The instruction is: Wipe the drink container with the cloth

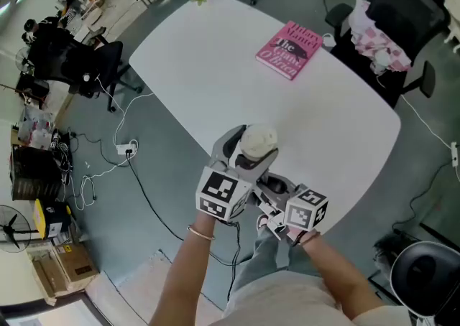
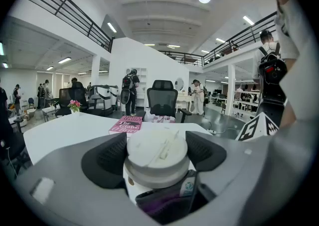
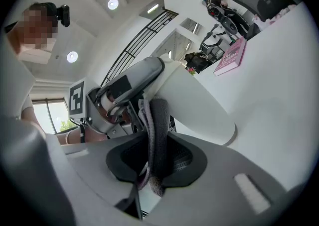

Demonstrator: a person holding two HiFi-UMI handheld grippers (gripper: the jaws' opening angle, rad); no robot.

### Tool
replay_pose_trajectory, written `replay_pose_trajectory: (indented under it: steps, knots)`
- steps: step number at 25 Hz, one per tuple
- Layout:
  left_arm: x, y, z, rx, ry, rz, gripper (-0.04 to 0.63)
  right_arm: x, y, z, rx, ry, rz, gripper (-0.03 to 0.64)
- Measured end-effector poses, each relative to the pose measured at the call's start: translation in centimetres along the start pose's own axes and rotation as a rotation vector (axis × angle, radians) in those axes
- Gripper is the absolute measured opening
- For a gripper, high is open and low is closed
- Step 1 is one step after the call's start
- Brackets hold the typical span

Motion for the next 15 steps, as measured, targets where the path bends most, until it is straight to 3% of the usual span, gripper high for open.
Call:
replay_pose_trajectory:
  steps: [15]
  knots:
    - [0.03,-0.06,0.09,0.001,0.0,-0.003,0.37,-0.23,-0.45,-0.21,-0.088,-0.085,-0.063,0.067]
Point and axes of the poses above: the fingertips, and each gripper's own axes: y backward along the fingers, x to its left, z out of its top, the point moved 9 cm from there along y, backward along the fingers, and after that the axes turned 8 degrees about -x, right-handed, at the moved point
